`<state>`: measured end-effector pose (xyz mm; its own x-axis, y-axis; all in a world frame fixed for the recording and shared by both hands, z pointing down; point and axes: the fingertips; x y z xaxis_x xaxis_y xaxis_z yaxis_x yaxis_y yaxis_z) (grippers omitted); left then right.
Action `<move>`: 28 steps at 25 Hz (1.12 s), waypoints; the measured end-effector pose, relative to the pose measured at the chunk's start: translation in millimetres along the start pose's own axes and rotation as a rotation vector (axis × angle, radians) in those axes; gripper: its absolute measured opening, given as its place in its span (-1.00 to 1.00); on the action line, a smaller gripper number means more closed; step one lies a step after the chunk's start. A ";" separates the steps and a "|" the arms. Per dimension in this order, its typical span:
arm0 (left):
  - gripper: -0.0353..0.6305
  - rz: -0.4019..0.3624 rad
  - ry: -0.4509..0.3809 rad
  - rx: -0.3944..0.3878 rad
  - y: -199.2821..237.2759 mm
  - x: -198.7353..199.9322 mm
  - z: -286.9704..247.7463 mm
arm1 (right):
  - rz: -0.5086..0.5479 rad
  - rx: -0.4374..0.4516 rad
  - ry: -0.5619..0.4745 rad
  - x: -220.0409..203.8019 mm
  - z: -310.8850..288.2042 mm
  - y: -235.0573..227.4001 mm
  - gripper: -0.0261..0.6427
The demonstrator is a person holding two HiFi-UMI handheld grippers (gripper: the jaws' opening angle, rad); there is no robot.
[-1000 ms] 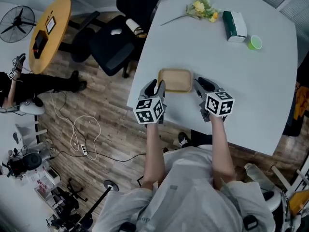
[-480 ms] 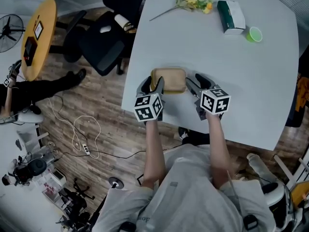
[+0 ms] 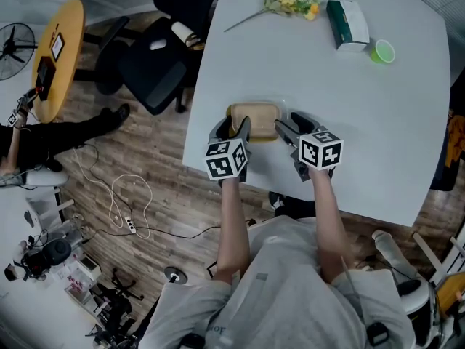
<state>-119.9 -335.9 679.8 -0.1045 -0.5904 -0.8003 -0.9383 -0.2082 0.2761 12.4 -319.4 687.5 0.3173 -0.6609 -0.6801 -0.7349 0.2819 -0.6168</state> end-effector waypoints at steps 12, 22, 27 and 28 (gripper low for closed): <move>-0.23 0.000 -0.014 -0.008 -6.8 4.0 6.7 | 0.088 0.008 0.054 -6.1 -1.2 17.4 -0.18; -0.23 0.011 -0.054 -0.022 -6.9 13.4 23.6 | 0.157 -0.020 0.045 -3.2 0.0 29.5 -0.17; -0.23 0.010 -0.067 -0.051 -13.3 18.3 31.1 | 0.227 -0.064 0.014 3.8 3.7 32.0 -0.17; -0.24 0.008 -0.073 -0.051 -14.5 19.9 33.0 | 0.232 -0.069 0.011 4.6 4.7 32.8 -0.17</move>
<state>-119.2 -318.9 642.3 -0.1377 -0.5343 -0.8340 -0.9195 -0.2441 0.3082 -7.3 -310.0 662.3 0.1286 -0.5915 -0.7959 -0.8266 0.3795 -0.4156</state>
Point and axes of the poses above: the fingertips, and each gripper's own axes: z backward along the fingers, y to its left, x out of its top, and after that the axes turned 13 degrees about -y, right-handed
